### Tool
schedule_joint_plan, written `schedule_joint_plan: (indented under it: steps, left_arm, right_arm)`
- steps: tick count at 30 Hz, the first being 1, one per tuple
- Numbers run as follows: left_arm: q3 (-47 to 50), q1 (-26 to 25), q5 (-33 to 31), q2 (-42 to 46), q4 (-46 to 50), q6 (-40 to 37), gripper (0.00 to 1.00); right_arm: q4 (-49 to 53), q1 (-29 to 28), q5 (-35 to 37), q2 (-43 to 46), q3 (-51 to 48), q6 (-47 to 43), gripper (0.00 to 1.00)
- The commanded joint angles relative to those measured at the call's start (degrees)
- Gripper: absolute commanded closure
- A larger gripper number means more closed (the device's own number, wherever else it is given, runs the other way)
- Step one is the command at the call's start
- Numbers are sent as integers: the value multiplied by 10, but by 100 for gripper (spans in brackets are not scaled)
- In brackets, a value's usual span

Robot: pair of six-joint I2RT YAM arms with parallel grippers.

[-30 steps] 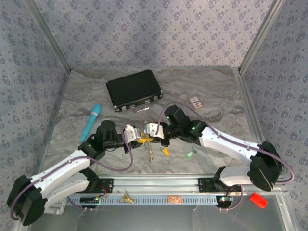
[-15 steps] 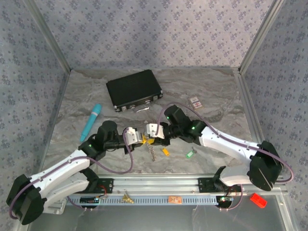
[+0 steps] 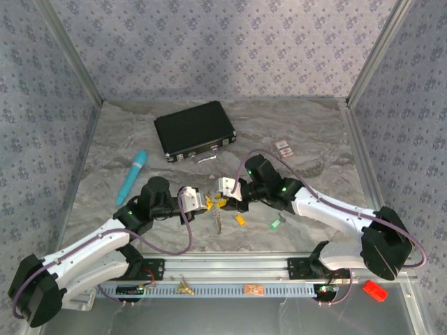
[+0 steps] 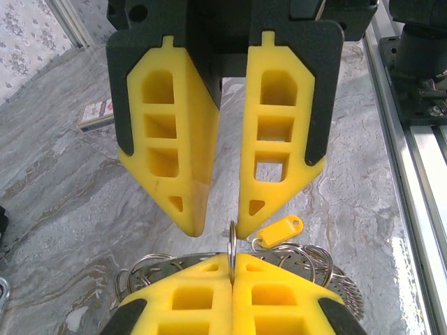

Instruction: Put the keys on the keyring

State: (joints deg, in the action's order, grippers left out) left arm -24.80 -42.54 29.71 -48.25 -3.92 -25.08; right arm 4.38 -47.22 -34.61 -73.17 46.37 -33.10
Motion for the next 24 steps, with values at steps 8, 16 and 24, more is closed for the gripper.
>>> schedule_joint_plan:
  steps: [8,16,24]
  left_arm:
    - [4,-5,7,9,-30,-13,100]
    - [3,-6,4,8,-30,-11,100]
    - [-4,-6,-6,2,-16,-12,87]
  right_arm:
    - [-11,-6,-26,-7,9,10,83]
    - [-7,-10,-28,-11,18,6,96]
    - [27,-14,-29,-19,37,-14,100]
